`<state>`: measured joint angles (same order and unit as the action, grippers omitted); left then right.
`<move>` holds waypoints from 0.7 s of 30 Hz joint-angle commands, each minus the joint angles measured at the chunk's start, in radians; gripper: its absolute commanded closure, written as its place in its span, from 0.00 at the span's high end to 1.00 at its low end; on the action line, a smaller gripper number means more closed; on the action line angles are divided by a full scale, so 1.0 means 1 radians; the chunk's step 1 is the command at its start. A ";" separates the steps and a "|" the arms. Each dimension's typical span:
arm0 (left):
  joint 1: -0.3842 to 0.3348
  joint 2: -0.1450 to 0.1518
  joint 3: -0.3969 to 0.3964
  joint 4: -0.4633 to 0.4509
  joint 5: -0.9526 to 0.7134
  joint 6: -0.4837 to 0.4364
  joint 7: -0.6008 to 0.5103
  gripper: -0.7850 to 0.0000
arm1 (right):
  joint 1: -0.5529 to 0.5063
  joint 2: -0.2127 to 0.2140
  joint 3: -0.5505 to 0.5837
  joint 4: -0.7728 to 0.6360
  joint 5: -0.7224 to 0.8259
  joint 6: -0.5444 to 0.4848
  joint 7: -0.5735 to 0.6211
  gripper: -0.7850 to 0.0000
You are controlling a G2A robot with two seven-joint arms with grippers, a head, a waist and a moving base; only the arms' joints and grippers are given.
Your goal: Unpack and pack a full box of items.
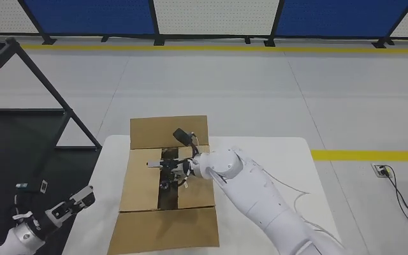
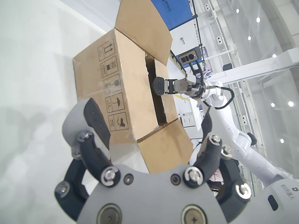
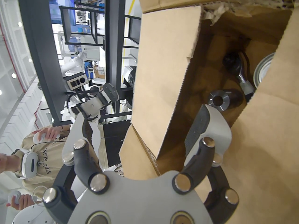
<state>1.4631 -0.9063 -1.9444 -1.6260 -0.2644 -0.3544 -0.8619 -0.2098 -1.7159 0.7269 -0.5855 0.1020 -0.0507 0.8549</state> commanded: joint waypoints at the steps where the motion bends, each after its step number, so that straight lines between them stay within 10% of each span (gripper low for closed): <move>1: 0.031 -0.001 -0.021 -0.016 -0.006 -0.008 0.003 1.00 | 0.002 -0.010 -0.009 0.009 0.004 0.009 0.015 1.00; 21: 0.128 -0.004 -0.079 -0.060 -0.029 -0.021 0.029 1.00 | 0.044 -0.098 0.035 0.178 0.227 -0.190 0.102 1.00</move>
<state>1.5886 -0.9104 -2.0230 -1.6857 -0.2934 -0.3740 -0.8336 -0.1675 -1.8120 0.7577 -0.4113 0.3203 -0.2329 0.9576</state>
